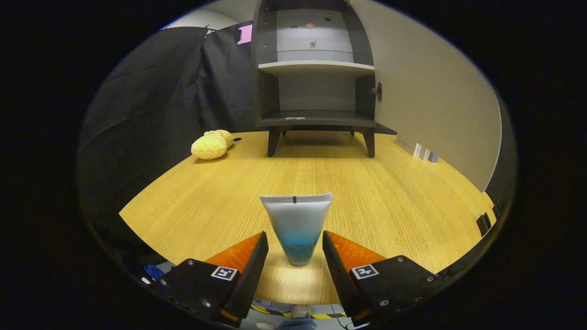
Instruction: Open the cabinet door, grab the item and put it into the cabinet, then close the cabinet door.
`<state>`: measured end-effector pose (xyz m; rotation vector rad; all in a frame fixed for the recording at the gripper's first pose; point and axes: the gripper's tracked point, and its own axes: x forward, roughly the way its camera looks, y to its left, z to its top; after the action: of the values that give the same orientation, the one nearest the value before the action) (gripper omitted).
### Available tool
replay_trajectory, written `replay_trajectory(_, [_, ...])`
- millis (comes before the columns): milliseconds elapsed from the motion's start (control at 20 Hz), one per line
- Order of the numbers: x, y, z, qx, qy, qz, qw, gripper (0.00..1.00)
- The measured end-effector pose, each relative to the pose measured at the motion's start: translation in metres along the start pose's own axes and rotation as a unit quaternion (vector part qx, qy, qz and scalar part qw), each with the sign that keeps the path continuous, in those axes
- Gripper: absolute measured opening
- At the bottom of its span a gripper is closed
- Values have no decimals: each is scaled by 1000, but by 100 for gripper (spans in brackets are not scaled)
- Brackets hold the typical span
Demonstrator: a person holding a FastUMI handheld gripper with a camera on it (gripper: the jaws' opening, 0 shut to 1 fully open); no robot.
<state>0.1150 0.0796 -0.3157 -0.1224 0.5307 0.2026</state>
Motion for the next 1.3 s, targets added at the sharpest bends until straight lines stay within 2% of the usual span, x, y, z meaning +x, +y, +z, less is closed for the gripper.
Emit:
replay_trajectory(50, [0, -3, 2, -3, -4, -5, 1000, 62])
replay_trajectory(150, [-4, 3, 11, 8, -3, 6, 1000, 48])
replay_trajectory(350, [-15, 1, 72, -6, -39, -5, 999, 48])
replay_trajectory(800, [-21, -10, 258, -12, -127, -19, 992, 48])
replay_trajectory(1300, [29, -33, 402, 22, -169, -25, 985, 47])
